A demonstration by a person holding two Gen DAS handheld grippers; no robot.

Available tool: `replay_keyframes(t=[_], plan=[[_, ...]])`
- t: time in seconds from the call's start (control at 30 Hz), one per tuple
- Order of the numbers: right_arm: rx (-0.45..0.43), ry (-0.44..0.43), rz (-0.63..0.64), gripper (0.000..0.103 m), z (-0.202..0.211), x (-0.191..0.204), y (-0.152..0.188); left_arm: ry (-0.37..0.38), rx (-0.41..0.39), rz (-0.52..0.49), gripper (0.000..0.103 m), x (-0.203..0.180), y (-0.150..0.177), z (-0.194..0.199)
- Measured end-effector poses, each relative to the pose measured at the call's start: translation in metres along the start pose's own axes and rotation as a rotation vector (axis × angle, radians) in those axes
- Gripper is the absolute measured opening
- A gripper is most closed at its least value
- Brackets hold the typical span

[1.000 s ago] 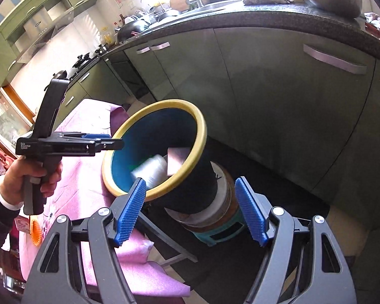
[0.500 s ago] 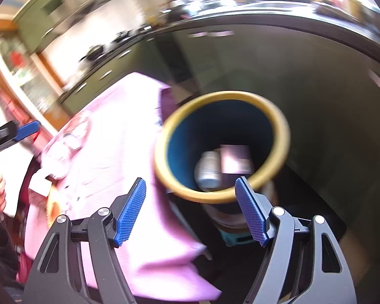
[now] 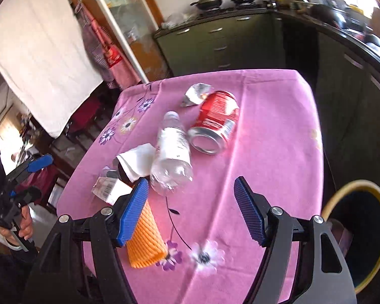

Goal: Collect trash
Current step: 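Grasp the clear Nongfu Spring water bottle with the right tool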

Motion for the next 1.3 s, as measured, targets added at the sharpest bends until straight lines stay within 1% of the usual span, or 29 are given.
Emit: replay_keyframes(t=[0.1, 0.17, 0.23, 0.27, 0.37, 0.5, 0.73, 0.87, 0.93, 0.97, 1.1, 1.3], plan=[[0.109, -0.056, 0.061, 0.069, -0.033, 0.014, -0.04, -0.009, -0.006, 0.027, 0.085, 0.013, 0.003, 0.004], [0.202, -0.09, 0.087, 0.069, -0.057, 0.02, -0.057, -0.005, -0.002, 0.041, 0.085, 0.019, 0.007, 0.004], [0.276, -0.076, 0.098, 0.068, -0.08, 0.021, -0.07, -0.001, 0.004, 0.051, 0.085, 0.022, 0.01, 0.004], [0.316, -0.069, 0.109, 0.068, -0.091, 0.021, -0.072, 0.0, 0.01, 0.052, 0.085, 0.022, 0.011, 0.002], [0.39, -0.06, 0.118, 0.068, -0.119, 0.02, -0.076, 0.006, 0.021, 0.048, 0.085, 0.026, 0.015, 0.0], [0.45, -0.057, 0.117, 0.068, -0.147, 0.015, -0.074, 0.006, 0.031, 0.052, 0.085, 0.032, 0.018, -0.001], [0.526, -0.024, 0.15, 0.068, -0.176, 0.022, -0.074, 0.007, 0.033, 0.08, 0.085, 0.041, 0.019, -0.003], [0.552, 0.002, 0.174, 0.068, -0.188, 0.026, -0.071, 0.006, 0.039, 0.081, 0.085, 0.043, 0.02, -0.004], [0.56, 0.023, 0.189, 0.066, -0.192, 0.027, -0.069, 0.007, 0.04, 0.081, 0.085, 0.043, 0.02, -0.004], [0.559, 0.027, 0.192, 0.063, -0.192, 0.028, -0.067, 0.007, 0.041, 0.081, 0.085, 0.043, 0.02, -0.004], [0.536, 0.043, 0.208, 0.062, -0.192, 0.031, -0.065, 0.005, 0.046, 0.085, 0.086, 0.044, 0.021, -0.006], [0.485, 0.032, 0.198, 0.062, -0.176, 0.033, -0.067, 0.006, 0.052, 0.079, 0.086, 0.041, 0.021, -0.007]])
Point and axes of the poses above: each gripper's, at about its wrist camera, not at the fingertips, and z roughly against the way its jaws point, x to its left, y to its underside, the point moved 2 cm from there along -z, roughly the way its jaws point, and after that the axes turned 15 degrees about z, right-handed, at the moved point
